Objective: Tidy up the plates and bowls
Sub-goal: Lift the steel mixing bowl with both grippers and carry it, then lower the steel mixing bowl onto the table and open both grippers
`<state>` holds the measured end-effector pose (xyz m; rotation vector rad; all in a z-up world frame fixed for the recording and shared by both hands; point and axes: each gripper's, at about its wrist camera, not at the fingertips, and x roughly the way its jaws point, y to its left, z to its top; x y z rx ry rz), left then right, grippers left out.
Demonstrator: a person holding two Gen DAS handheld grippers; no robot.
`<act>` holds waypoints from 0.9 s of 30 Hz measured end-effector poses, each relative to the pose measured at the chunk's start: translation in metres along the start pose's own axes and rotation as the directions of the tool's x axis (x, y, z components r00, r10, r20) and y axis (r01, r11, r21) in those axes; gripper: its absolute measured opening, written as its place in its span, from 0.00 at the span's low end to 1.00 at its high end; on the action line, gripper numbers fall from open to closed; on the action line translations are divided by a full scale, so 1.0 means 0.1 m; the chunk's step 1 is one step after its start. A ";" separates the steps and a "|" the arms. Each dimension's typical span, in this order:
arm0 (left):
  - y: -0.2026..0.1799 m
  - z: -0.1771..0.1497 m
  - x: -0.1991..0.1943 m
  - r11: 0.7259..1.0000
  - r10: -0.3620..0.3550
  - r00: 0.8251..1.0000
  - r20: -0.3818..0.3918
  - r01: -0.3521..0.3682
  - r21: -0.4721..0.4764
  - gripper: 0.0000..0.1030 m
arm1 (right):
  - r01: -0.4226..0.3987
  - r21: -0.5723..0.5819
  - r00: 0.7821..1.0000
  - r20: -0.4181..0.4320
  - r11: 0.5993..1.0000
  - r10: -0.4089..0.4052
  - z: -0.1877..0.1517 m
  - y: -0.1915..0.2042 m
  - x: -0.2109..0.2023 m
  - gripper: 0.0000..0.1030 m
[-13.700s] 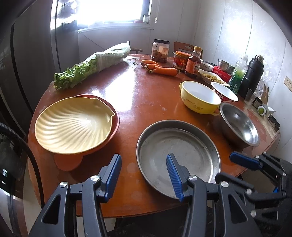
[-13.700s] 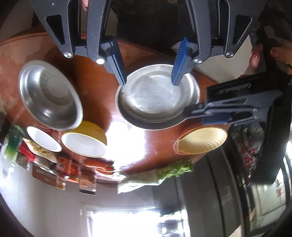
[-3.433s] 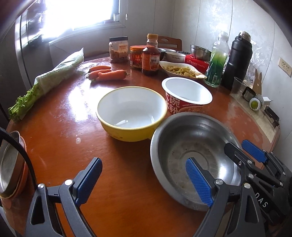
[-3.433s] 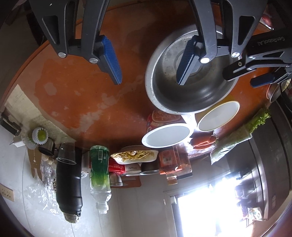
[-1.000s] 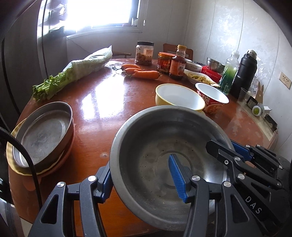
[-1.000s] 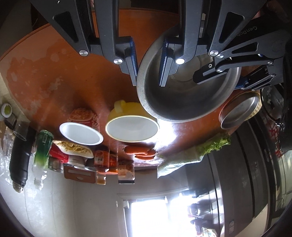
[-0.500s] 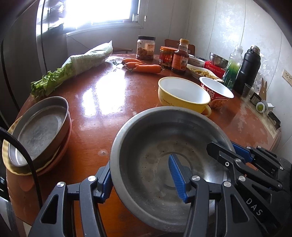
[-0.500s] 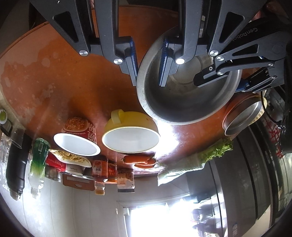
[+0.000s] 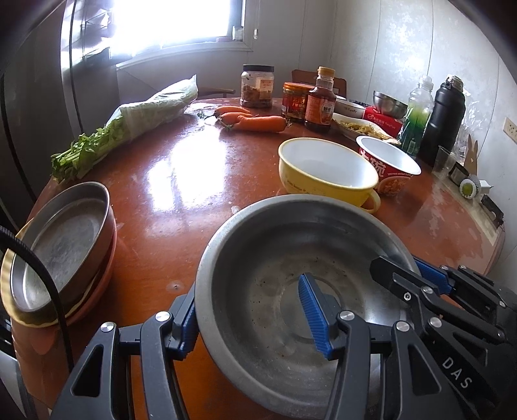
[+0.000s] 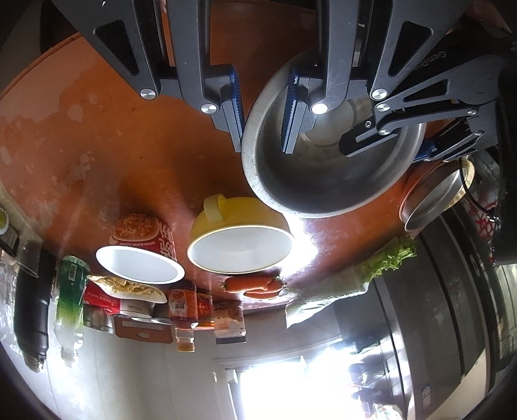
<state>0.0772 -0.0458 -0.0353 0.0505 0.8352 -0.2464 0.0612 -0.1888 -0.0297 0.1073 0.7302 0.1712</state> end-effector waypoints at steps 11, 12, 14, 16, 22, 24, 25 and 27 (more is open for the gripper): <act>0.01 0.01 0.05 1.000 -0.001 1.000 -0.009 0.001 0.000 0.59 | -0.009 0.026 1.000 -0.007 1.000 0.009 0.03 -0.06 0.01 0.23; 0.01 0.01 0.05 1.000 0.002 1.000 -0.009 -0.002 -0.001 0.60 | -0.011 0.028 1.000 -0.009 1.000 0.011 0.03 -0.07 0.02 0.23; 0.02 0.01 0.03 1.000 0.007 1.000 -0.005 -0.007 -0.001 0.60 | -0.017 0.033 1.000 -0.010 0.999 0.018 0.03 -0.08 0.01 0.26; 0.03 0.01 0.01 1.000 0.005 1.000 0.001 -0.005 -0.005 0.61 | -0.031 0.042 0.999 -0.009 0.999 0.031 0.03 -0.09 0.00 0.29; 0.05 0.01 -0.04 1.000 -0.001 1.000 0.013 0.001 -0.014 0.63 | -0.037 0.047 0.999 0.000 0.998 0.037 0.03 -0.08 -0.04 0.36; 0.04 0.00 -0.05 1.000 0.006 1.000 0.013 -0.006 -0.012 0.63 | -0.038 0.049 0.999 0.001 0.998 0.038 0.04 -0.09 -0.05 0.37; 0.04 0.00 -0.06 1.000 0.005 1.000 0.014 -0.005 -0.012 0.64 | -0.038 0.052 0.999 0.001 0.998 0.038 0.04 -0.09 -0.05 0.37; 0.04 0.00 -0.09 1.000 0.002 1.000 0.019 -0.002 -0.014 0.65 | -0.035 0.052 0.999 0.006 0.998 0.035 0.04 -0.10 -0.08 0.37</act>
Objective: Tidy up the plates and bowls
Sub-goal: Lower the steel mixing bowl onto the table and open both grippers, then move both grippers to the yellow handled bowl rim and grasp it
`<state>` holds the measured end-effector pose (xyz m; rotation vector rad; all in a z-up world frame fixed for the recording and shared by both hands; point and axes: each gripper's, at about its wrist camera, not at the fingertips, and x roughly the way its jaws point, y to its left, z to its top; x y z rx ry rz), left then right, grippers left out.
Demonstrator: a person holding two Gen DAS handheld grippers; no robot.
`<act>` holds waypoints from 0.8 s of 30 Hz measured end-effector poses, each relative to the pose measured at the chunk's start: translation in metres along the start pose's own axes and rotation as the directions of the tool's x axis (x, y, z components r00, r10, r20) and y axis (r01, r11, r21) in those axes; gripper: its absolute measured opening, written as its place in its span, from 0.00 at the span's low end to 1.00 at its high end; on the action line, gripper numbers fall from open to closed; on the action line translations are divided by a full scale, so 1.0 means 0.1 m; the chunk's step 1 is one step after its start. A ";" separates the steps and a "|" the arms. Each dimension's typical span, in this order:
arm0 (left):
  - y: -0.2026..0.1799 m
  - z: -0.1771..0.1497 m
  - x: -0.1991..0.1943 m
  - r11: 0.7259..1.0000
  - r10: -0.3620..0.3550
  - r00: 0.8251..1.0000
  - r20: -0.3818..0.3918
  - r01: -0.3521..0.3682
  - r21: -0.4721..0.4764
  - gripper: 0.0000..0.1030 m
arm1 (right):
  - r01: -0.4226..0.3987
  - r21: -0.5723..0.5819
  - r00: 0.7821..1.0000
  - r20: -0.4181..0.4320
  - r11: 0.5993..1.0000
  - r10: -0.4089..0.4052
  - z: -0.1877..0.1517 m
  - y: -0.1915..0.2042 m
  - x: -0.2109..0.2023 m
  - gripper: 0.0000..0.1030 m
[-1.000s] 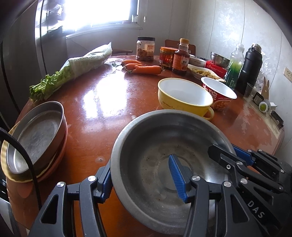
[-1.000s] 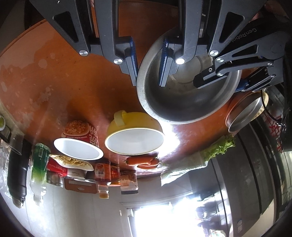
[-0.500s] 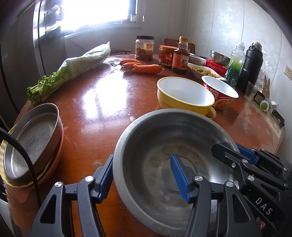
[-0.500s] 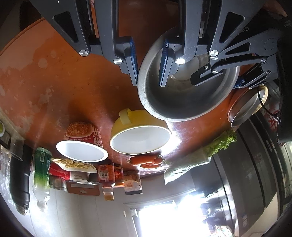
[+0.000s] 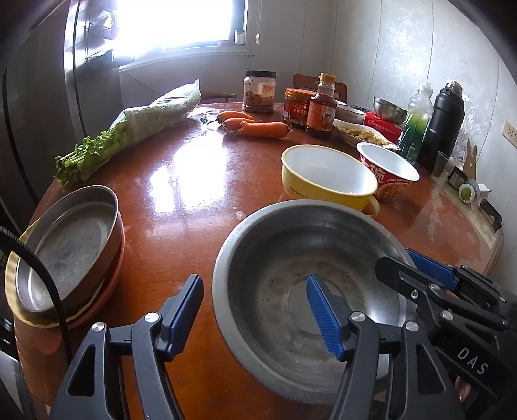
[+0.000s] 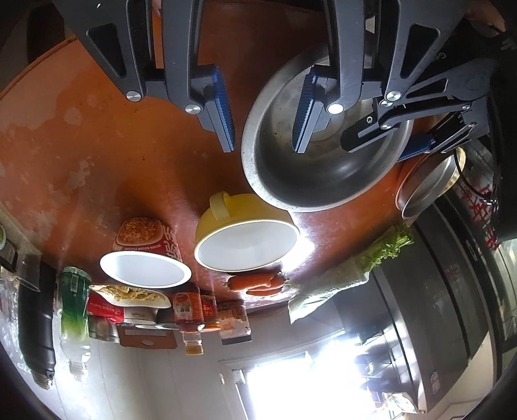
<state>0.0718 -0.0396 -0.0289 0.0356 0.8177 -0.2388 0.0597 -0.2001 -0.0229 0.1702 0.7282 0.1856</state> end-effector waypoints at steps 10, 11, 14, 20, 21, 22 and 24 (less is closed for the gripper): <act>0.05 0.02 -0.24 1.000 -0.011 0.999 0.034 0.012 -0.008 0.74 | 0.004 0.009 0.999 0.042 1.000 -0.004 0.04 -0.01 -0.19 0.41; 0.06 0.02 -0.26 1.000 -0.013 0.999 0.040 0.014 -0.009 0.75 | 0.005 0.013 0.999 0.049 1.000 -0.006 0.04 -0.02 -0.22 0.42; 0.08 0.05 -0.36 1.000 -0.019 0.998 0.060 0.020 -0.014 0.76 | 0.006 0.024 0.998 0.065 1.000 -0.007 0.05 -0.04 -0.28 0.43; 0.07 0.12 -0.46 1.000 -0.022 0.996 0.081 0.023 -0.017 0.77 | 0.006 0.034 0.996 0.084 0.999 -0.009 0.07 -0.07 -0.36 0.44; 0.07 0.13 -0.46 1.000 -0.023 0.997 0.080 0.024 -0.017 0.77 | 0.004 0.034 0.996 0.087 0.999 -0.007 0.07 -0.07 -0.37 0.44; 0.07 0.15 -0.46 1.000 -0.023 0.997 0.079 0.025 -0.018 0.77 | 0.003 0.036 0.996 0.091 0.999 -0.007 0.07 -0.07 -0.39 0.44; 0.06 0.19 -0.47 1.000 -0.021 0.997 0.081 0.023 -0.019 0.77 | 0.002 0.039 0.995 0.099 0.999 -0.006 0.08 -0.09 -0.40 0.45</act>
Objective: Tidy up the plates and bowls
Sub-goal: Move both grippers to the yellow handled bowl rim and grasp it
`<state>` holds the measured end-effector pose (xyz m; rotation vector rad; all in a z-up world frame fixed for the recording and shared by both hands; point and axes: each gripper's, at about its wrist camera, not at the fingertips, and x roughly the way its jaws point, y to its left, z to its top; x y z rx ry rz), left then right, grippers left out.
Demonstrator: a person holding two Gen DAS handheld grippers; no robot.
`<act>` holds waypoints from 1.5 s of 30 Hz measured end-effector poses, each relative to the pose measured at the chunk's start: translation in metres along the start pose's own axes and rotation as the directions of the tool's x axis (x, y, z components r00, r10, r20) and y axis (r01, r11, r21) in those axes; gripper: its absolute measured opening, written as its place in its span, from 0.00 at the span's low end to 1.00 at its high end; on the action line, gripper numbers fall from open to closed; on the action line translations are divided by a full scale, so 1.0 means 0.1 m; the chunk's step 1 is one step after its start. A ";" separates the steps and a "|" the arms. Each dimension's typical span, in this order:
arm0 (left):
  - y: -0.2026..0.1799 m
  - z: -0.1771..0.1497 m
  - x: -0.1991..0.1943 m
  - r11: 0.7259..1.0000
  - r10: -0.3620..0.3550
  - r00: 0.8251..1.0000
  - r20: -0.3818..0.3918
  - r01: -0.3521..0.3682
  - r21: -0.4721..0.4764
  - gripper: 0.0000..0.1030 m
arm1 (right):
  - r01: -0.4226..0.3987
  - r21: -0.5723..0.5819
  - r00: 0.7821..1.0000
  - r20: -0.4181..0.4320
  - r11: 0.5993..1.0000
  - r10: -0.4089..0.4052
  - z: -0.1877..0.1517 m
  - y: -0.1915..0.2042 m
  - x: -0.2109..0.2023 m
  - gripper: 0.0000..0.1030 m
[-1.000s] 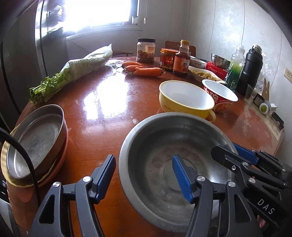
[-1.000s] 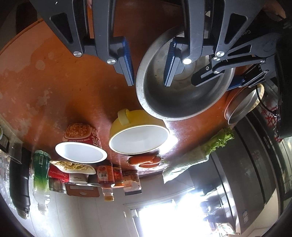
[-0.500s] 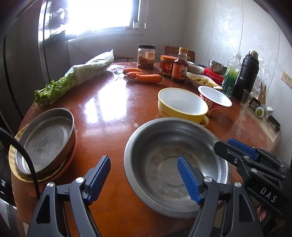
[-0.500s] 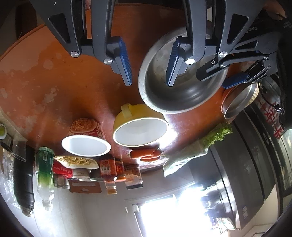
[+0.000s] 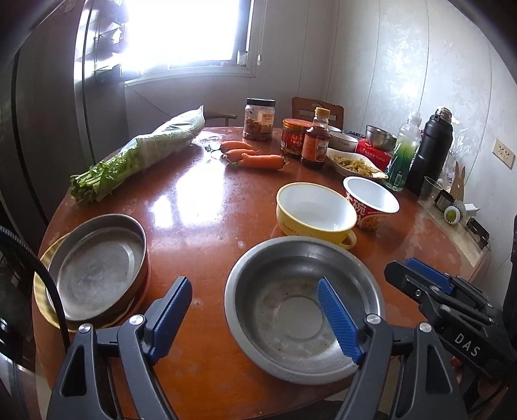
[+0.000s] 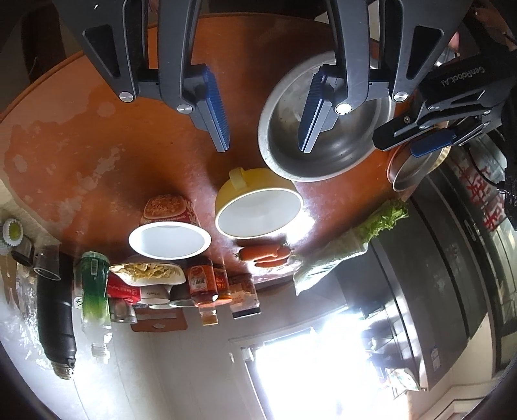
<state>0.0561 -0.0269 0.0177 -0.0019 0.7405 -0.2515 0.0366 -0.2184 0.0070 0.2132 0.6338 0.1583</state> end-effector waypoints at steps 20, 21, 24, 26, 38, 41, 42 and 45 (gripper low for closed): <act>-0.20 0.51 0.58 0.999 -0.011 0.998 -0.065 0.014 0.040 0.78 | 0.042 0.025 0.999 -0.009 0.999 -0.042 0.45 -0.34 0.41 0.51; -0.20 0.52 0.62 0.999 -0.009 0.998 -0.070 0.011 0.040 0.78 | 0.041 0.030 0.999 -0.014 0.999 -0.040 0.46 -0.35 0.44 0.51; -0.19 0.56 0.72 0.999 -0.013 0.996 -0.090 0.016 0.031 0.78 | 0.036 0.033 0.999 -0.029 0.999 -0.035 0.47 -0.37 0.54 0.51; -0.19 0.57 0.77 1.000 -0.011 0.995 -0.100 0.014 0.028 0.78 | 0.034 0.025 0.999 -0.037 0.999 -0.033 0.47 -0.37 0.60 0.51; -0.14 0.64 1.05 1.000 -0.008 0.987 -0.158 0.008 0.002 0.78 | 0.040 -0.029 0.995 -0.085 0.999 -0.043 0.56 -0.29 0.99 0.36; -0.11 0.67 1.11 1.000 -0.012 0.986 -0.169 0.012 -0.004 0.78 | 0.052 -0.043 0.994 -0.089 0.998 -0.056 0.62 -0.27 1.08 0.35; -0.11 0.68 1.14 1.000 -0.012 0.985 -0.173 0.012 -0.003 0.78 | 0.053 -0.044 0.994 -0.091 0.998 -0.057 0.64 -0.27 1.10 0.35; -0.09 0.69 1.21 1.000 -0.009 0.982 -0.186 0.008 -0.007 0.78 | 0.054 -0.045 0.993 -0.100 0.998 -0.058 0.69 -0.29 1.19 0.35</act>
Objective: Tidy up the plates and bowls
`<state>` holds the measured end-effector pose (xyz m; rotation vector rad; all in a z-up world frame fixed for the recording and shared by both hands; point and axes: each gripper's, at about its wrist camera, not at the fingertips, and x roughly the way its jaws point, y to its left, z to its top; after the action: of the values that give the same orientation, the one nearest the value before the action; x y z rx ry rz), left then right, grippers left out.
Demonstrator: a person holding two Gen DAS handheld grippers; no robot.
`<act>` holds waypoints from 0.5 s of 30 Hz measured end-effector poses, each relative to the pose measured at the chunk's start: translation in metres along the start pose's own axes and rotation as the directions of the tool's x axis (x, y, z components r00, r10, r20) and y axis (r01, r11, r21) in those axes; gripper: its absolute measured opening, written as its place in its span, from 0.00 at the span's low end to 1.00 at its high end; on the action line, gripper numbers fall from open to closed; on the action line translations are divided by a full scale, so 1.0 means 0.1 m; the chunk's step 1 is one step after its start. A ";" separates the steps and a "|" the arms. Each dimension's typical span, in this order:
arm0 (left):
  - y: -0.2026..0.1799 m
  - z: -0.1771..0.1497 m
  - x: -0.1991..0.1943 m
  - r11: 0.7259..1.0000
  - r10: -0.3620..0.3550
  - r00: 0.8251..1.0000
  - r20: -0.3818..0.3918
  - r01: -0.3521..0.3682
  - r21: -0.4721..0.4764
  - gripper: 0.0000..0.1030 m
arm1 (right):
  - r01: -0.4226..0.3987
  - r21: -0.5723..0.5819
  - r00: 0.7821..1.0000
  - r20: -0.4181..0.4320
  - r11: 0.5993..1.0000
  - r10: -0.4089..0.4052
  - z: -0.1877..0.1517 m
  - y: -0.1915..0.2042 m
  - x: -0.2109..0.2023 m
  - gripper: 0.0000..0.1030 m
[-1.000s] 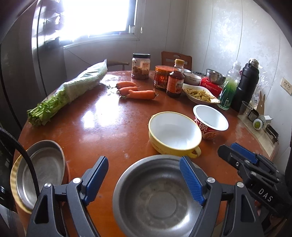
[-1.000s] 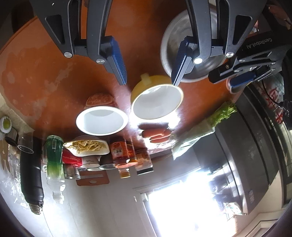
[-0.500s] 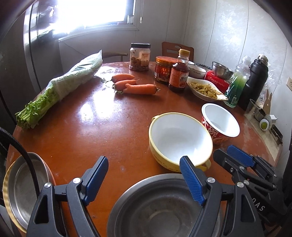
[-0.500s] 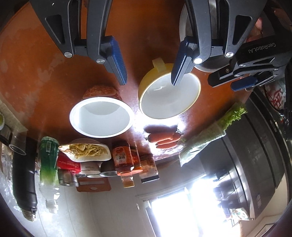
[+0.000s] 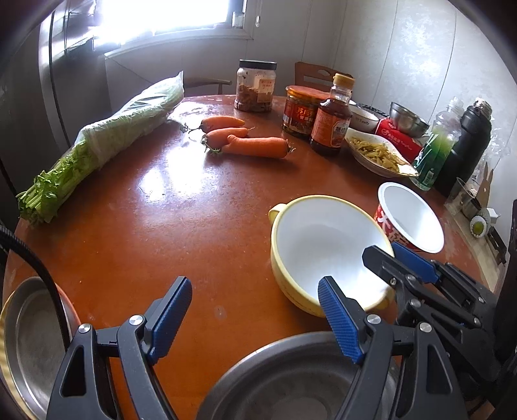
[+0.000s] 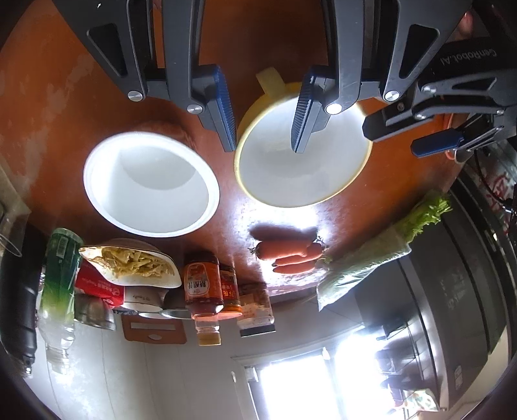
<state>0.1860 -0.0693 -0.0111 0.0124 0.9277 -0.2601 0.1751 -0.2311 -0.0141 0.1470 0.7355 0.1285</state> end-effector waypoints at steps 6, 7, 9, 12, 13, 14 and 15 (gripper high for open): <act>-0.01 0.04 0.10 1.000 -0.011 1.000 -0.021 0.011 0.004 0.77 | 0.005 -0.009 1.000 -0.021 1.000 -0.006 0.05 -0.02 0.14 0.30; 0.00 0.04 0.11 1.000 -0.018 1.000 -0.026 0.018 -0.001 0.76 | 0.003 -0.010 1.000 -0.021 1.000 -0.003 0.05 -0.01 0.14 0.30; 0.02 0.06 0.13 0.999 -0.030 0.999 -0.028 0.030 -0.013 0.73 | -0.005 -0.012 1.000 -0.023 1.000 0.004 0.05 0.00 0.14 0.29; 0.05 0.08 0.17 0.997 -0.067 0.997 -0.045 0.065 -0.035 0.65 | -0.020 -0.024 0.999 -0.029 1.000 0.019 0.05 0.03 0.16 0.28; 0.06 0.07 0.18 0.996 -0.083 0.995 -0.053 0.081 -0.044 0.61 | -0.020 -0.029 0.999 -0.030 0.999 0.019 0.05 0.04 0.16 0.28; 0.07 0.06 0.20 0.994 -0.102 0.993 -0.060 0.098 -0.056 0.57 | -0.020 -0.034 0.999 -0.032 0.999 0.019 0.05 0.05 0.17 0.27; 0.08 0.06 0.21 0.991 -0.117 0.991 -0.067 0.113 -0.066 0.56 | -0.020 -0.037 0.999 -0.032 0.999 0.019 0.05 0.06 0.17 0.27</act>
<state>0.2041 -0.0666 -0.0250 -0.0901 1.0083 -0.3393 0.1907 -0.2226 -0.0204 0.1164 0.7633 0.1633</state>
